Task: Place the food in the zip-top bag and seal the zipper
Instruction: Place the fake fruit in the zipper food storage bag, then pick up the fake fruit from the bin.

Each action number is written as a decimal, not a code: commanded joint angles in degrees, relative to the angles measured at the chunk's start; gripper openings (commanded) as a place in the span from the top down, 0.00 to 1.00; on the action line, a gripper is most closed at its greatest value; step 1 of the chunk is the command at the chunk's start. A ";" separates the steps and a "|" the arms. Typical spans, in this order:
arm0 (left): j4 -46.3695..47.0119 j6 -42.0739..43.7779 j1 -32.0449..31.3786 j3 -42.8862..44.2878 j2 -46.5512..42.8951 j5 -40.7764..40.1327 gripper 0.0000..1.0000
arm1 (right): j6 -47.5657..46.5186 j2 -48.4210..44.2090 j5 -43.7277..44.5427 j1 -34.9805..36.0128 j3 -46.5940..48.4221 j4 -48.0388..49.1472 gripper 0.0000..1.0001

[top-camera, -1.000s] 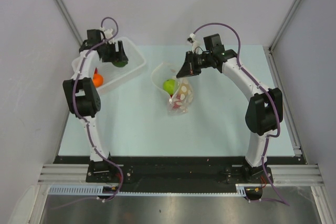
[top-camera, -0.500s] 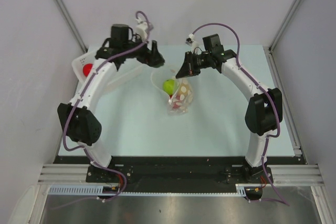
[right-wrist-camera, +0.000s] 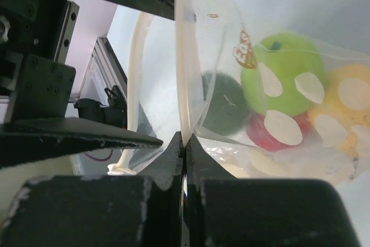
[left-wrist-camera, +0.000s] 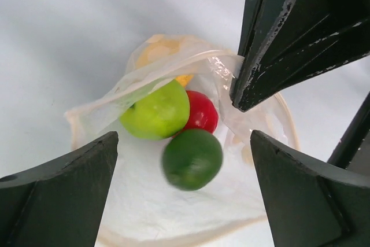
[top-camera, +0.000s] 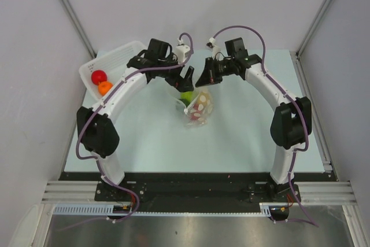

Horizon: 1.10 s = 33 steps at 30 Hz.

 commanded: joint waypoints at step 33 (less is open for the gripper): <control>-3.20 -9.21 44.04 11.63 20.41 -19.83 0.01 | -1.52 0.85 -0.34 -0.58 2.69 0.75 1.00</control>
